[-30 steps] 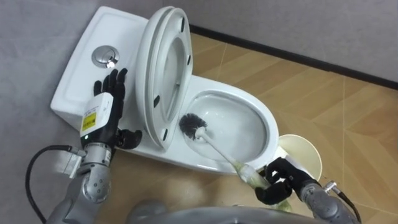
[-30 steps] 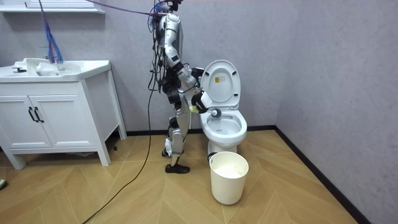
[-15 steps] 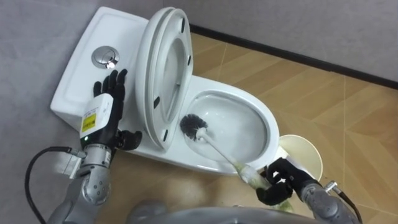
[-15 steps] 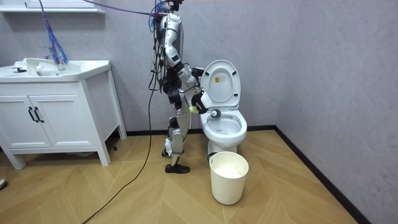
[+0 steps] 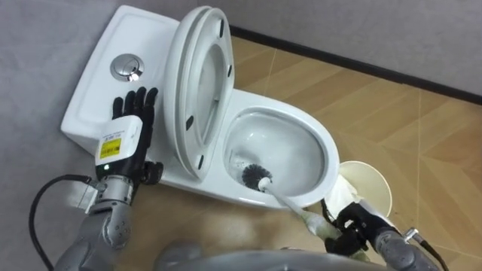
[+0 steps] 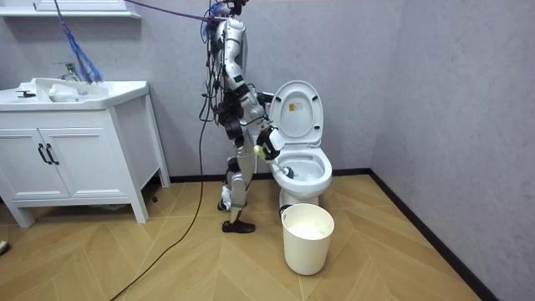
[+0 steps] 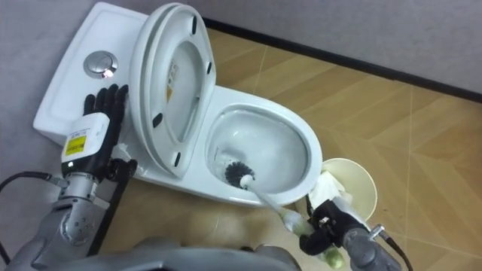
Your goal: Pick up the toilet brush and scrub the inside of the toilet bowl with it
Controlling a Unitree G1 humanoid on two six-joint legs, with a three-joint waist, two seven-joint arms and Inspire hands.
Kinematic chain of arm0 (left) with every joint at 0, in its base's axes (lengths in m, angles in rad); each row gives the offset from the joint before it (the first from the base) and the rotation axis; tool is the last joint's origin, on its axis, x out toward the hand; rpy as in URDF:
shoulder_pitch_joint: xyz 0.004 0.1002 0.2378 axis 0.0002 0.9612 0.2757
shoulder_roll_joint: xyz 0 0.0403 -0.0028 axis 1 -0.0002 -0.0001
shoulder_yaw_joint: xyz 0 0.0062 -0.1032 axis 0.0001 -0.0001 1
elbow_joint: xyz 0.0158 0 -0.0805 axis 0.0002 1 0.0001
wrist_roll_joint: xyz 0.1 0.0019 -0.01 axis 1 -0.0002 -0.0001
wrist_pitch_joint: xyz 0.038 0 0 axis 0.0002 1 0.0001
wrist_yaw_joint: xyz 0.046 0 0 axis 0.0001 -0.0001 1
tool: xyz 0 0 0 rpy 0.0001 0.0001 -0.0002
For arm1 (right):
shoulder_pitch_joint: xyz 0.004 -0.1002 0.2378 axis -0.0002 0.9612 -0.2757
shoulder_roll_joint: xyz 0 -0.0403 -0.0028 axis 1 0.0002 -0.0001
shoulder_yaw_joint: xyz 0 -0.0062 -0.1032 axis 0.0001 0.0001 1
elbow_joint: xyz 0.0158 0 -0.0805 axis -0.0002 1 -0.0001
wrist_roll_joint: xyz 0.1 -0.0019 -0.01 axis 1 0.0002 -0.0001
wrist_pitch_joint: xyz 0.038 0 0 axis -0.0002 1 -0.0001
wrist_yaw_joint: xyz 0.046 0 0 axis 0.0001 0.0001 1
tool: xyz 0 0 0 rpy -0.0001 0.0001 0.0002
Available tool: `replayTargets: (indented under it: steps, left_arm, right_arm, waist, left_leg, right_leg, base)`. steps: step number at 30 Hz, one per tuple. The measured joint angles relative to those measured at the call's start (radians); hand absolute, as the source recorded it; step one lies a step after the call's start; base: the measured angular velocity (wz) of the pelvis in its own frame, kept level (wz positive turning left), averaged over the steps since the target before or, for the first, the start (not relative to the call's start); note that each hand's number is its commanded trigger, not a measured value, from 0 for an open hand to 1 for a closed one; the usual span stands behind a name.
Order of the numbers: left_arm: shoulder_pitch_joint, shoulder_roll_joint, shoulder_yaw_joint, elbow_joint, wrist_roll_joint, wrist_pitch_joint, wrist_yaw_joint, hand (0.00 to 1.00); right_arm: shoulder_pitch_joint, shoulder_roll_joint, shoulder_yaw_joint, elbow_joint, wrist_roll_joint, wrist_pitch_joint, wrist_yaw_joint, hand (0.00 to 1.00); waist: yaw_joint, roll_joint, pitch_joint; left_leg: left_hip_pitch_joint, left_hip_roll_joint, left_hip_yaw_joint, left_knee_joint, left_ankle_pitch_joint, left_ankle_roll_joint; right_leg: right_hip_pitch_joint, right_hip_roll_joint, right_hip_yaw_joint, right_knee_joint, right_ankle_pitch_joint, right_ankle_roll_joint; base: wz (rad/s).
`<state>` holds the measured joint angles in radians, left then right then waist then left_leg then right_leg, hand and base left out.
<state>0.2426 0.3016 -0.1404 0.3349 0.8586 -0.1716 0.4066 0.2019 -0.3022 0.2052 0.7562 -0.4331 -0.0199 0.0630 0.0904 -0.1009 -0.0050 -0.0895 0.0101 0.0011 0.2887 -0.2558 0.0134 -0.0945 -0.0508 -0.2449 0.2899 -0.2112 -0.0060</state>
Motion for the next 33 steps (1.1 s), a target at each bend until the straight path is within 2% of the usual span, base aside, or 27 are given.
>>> replayTargets:
  steps: [5,8,9,12,13,17,20,22,27,30,33]
  left_arm:
    - [-0.033,0.002,-0.007,0.0,0.007,0.002,0.015,0.0]
    - [-0.069,0.021,-0.022,0.0,0.02,0.002,0.023,0.0]
    - [-0.086,0.025,-0.022,0.013,0.041,0.0,0.025,0.0]
    - [-0.156,0.027,-0.049,0.05,0.058,-0.003,0.047,0.0]
    - [-0.166,0.029,-0.055,0.055,0.058,-0.003,0.05,0.0]
    - [-0.232,0.04,-0.094,0.081,0.058,-0.002,0.082,0.0]
    - [-0.284,0.051,-0.138,0.083,0.054,-0.001,0.097,0.0]
    - [-0.325,0.072,-0.176,0.09,0.052,-0.001,0.112,0.0]
    - [-0.381,0.073,-0.221,0.099,0.045,-0.001,0.113,0.0]
    - [-0.395,0.07,-0.24,0.099,0.045,-0.007,0.124,0.0]
    - [-0.398,0.071,-0.253,0.097,0.047,-0.011,0.138,0.0]
  right_arm:
    - [-0.109,-0.011,0.001,0.107,0.045,-0.002,-0.027,1.0]
    - [-0.173,-0.029,0.0,0.152,0.067,-0.001,-0.042,1.0]
    - [-0.213,-0.035,0.0,0.185,0.066,-0.002,-0.054,1.0]
    - [-0.299,-0.061,0.002,0.232,0.06,0.0,-0.094,1.0]
    - [-0.313,-0.062,0.006,0.242,0.051,-0.001,-0.105,1.0]
    - [-0.394,-0.069,0.046,0.265,-0.053,0.0,-0.138,1.0]
    - [-0.455,-0.097,0.121,0.276,-0.087,0.0,-0.158,1.0]
    - [-0.513,-0.106,0.172,0.286,-0.109,0.001,-0.191,1.0]
    - [-0.57,-0.106,0.247,0.257,-0.198,0.026,-0.237,1.0]
    - [-0.585,-0.096,0.265,0.231,-0.233,0.049,-0.257,1.0]
    - [-0.596,-0.089,0.267,0.195,-0.27,0.054,-0.263,1.0]
  waist:
    - [0.0,0.004,0.003]
    - [0.001,0.008,0.007]
    - [0.003,0.014,0.0147]
    - [0.025,0.031,0.0262]
    - [0.025,0.033,0.0272]
    - [0.035,0.038,0.0306]
    - [0.062,0.044,0.0352]
    - [0.087,0.047,0.0405]
    - [0.114,0.065,0.0523]
    - [0.141,0.066,0.0525]
    - [0.152,0.068,0.0533]
  left_leg:
    - [-0.085,0.002,-0.016,0.046,0.001,-0.002]
    - [-0.144,-0.002,-0.028,0.079,0.003,-0.004]
    - [-0.166,-0.003,-0.028,0.094,0.003,-0.004]
    - [-0.244,-0.007,-0.03,0.122,0.005,0.0]
    - [-0.258,-0.008,-0.034,0.13,0.005,0.0]
    - [-0.344,-0.019,-0.053,0.156,0.018,-0.001]
    - [-0.405,-0.025,-0.053,0.173,0.028,0.002]
    - [-0.444,-0.025,-0.054,0.195,0.029,0.002]
    - [-0.475,-0.026,-0.062,0.196,0.035,0.003]
    - [-0.49,-0.033,-0.067,0.194,0.038,0.002]
    - [-0.496,-0.033,-0.068,0.195,0.038,0.002]
  right_leg:
    - [-0.067,-0.003,-0.022,0.017,0.009,-0.008]
    - [-0.119,-0.011,-0.033,0.046,0.009,-0.009]
    - [-0.139,-0.015,-0.035,0.059,0.009,-0.009]
    - [-0.215,-0.022,-0.036,0.094,0.013,-0.016]
    - [-0.226,-0.023,-0.04,0.098,0.014,-0.017]
    - [-0.31,-0.039,-0.054,0.136,0.013,-0.022]
    - [-0.374,-0.053,-0.057,0.166,0.016,-0.026]
    - [-0.416,-0.056,-0.058,0.19,0.016,-0.028]
    - [-0.438,-0.07,-0.075,0.194,0.016,-0.031]
    - [-0.451,-0.068,-0.079,0.193,0.015,-0.031]
    - [-0.455,-0.068,-0.084,0.19,0.015,-0.031]
  base:
    - [0.1]
    - [0.1]
    - [0.0]
    - [0.0]
    - [0.1]
    - [0.13]
    - [0.04]
    - [0.0]
    - [0.09]
    - [0.04]
    - [0.02]
